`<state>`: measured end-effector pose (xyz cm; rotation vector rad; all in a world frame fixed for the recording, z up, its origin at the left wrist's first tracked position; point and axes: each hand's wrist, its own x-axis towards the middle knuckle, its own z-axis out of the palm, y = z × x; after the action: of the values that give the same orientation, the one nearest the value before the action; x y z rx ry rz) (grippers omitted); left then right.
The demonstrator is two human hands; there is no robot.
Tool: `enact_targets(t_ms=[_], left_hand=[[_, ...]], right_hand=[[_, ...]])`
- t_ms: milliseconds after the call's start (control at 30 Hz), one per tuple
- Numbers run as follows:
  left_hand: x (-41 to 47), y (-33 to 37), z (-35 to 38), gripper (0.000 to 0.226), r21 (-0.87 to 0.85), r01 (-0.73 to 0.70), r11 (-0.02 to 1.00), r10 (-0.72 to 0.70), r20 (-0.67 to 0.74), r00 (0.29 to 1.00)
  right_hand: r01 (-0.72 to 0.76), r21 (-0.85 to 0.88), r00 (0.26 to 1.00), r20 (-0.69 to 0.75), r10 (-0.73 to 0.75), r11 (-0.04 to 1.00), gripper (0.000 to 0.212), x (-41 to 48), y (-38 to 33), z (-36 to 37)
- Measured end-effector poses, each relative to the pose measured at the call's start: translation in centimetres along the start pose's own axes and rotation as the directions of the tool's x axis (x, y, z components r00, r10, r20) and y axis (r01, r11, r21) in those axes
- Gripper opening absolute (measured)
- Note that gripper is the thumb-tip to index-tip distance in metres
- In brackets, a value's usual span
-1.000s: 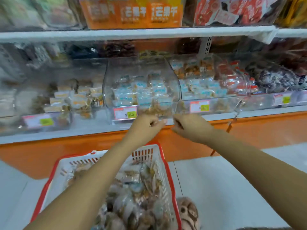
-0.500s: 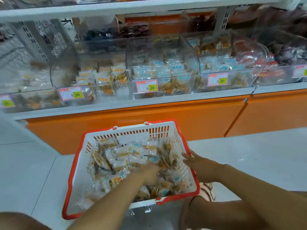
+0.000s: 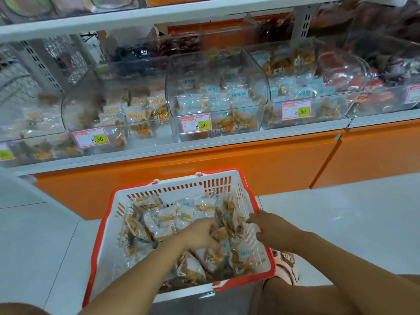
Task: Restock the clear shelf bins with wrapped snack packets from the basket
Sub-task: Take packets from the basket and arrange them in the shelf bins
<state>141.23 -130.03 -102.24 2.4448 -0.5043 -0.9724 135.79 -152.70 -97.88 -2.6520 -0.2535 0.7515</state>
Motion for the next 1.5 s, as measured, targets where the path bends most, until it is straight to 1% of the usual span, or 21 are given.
enact_targets(t_ms=[67, 100, 133, 200, 233, 267, 333, 433, 500, 567, 667, 700, 767, 800, 933, 1033, 1100, 1200, 1267, 1333, 1500], left_hand=[[-0.5, 0.4, -1.4, 0.036, -0.287, -0.009, 0.958, -0.006, -0.053, 0.999], [-0.9, 0.9, -2.3, 0.034, -0.443, -0.031, 0.896, -0.003, -0.075, 0.997], [-1.3, 1.5, -3.2, 0.035, -0.578, -0.054, 0.814, -0.004, -0.098, 0.995], [-1.9, 3.1, -4.9, 0.043, -0.779, -0.122, 0.615, 0.017, -0.141, 0.990], [-2.2, 4.0, -5.8, 0.046, -0.843, -0.171, 0.509, 0.043, -0.174, 0.984], [-2.6, 4.9, -6.7, 0.046, -0.884, -0.223, 0.412, 0.071, -0.213, 0.975], [-3.3, 6.7, -8.5, 0.044, -0.898, -0.322, 0.300, 0.113, -0.302, 0.947], [-4.2, 9.2, -10.7, 0.045, -0.844, -0.456, 0.281, 0.113, -0.443, 0.889], [-4.5, 11.1, -11.6, 0.047, -0.800, -0.533, 0.276, 0.073, -0.535, 0.842], [-5.0, 12.8, -12.2, 0.044, -0.762, -0.603, 0.235, 0.022, -0.616, 0.787], [-5.8, 14.7, -12.5, 0.045, -0.715, -0.679, 0.168, -0.004, -0.689, 0.725], [-5.9, 15.2, -12.4, 0.046, -0.705, -0.690, 0.163, -0.002, -0.700, 0.714], [-6.1, 16.1, -12.2, 0.046, -0.687, -0.704, 0.179, 0.008, -0.715, 0.699], [-6.1, 16.5, -12.1, 0.045, -0.676, -0.712, 0.190, 0.020, -0.722, 0.691], [-5.8, 17.5, -11.7, 0.040, -0.640, -0.729, 0.243, 0.039, -0.744, 0.667], [-5.5, 17.8, -11.4, 0.038, -0.638, -0.720, 0.273, -0.005, -0.749, 0.662], [-5.5, 18.2, -11.3, 0.038, -0.640, -0.726, 0.252, -0.020, -0.753, 0.658], [-5.6, 18.6, -11.2, 0.040, -0.636, -0.749, 0.186, -0.089, -0.770, 0.631], [-5.7, 18.8, -11.0, 0.045, -0.630, -0.763, 0.148, -0.143, -0.777, 0.613], [-5.8, 19.1, -10.9, 0.045, -0.637, -0.765, 0.093, -0.187, -0.766, 0.615], [-5.8, 20.8, -10.6, 0.041, -0.656, -0.733, -0.180, -0.291, -0.677, 0.677]], right_hand=[[-0.036, 0.203, 0.994, -0.092, 0.056, 0.978, 0.047, 0.0, -1.2, -0.7], [-0.036, 0.343, 0.992, -0.098, 0.074, 0.939, 0.048, 0.0, -1.7, -1.1], [-0.036, 0.515, 0.995, -0.061, 0.078, 0.857, 0.049, 0.1, -2.0, -1.7], [0.006, 0.802, 1.000, -0.010, 0.004, 0.597, 0.047, -0.2, -3.0, -3.4], [0.060, 0.869, 0.998, -0.050, -0.033, 0.492, 0.044, -0.5, -3.5, -4.4], [0.120, 0.897, 0.993, -0.117, -0.033, 0.426, 0.040, -0.9, -4.1, -5.5], [0.224, 0.905, 0.964, -0.261, 0.057, 0.360, 0.028, -1.6, -5.2, -8.0], [0.360, 0.843, 0.860, -0.467, 0.208, 0.400, 0.017, -2.5, -6.6, -11.6], [0.431, 0.807, 0.816, -0.540, 0.208, 0.403, 0.026, -3.1, -7.4, -13.6], [0.491, 0.823, 0.815, -0.550, 0.183, 0.286, 0.033, -3.7, -8.0, -15.0], [0.549, 0.836, 0.821, -0.537, 0.195, -0.008, 0.026, -4.6, -8.4, -15.7], [0.568, 0.822, 0.808, -0.548, 0.216, -0.040, 0.028, -4.8, -8.5, -15.6], [0.615, 0.788, 0.752, -0.594, 0.284, 0.021, 0.041, -4.9, -8.5, -14.9], [0.637, 0.767, 0.708, -0.620, 0.338, 0.072, 0.039, -4.8, -8.4, -14.7], [0.667, 0.723, 0.569, -0.649, 0.504, 0.178, 0.011, -4.7, -8.3, -14.1], [0.673, 0.717, 0.557, -0.653, 0.514, 0.181, 0.012, -5.0, -8.4, -14.1], [0.656, 0.709, 0.532, -0.677, 0.507, 0.259, 0.015, -5.1, -8.4, -13.9], [0.597, 0.628, 0.414, -0.774, 0.479, 0.499, 0.010, -5.2, -8.4, -13.8], [0.570, 0.564, 0.349, -0.825, 0.445, 0.598, 0.012, -5.3, -8.7, -14.0], [0.562, 0.515, 0.288, -0.855, 0.431, 0.647, 0.013, -5.4, -9.2, -14.4], [0.509, 0.418, 0.165, -0.905, 0.392, 0.752, 0.013, -4.8, -10.3, -14.7]])
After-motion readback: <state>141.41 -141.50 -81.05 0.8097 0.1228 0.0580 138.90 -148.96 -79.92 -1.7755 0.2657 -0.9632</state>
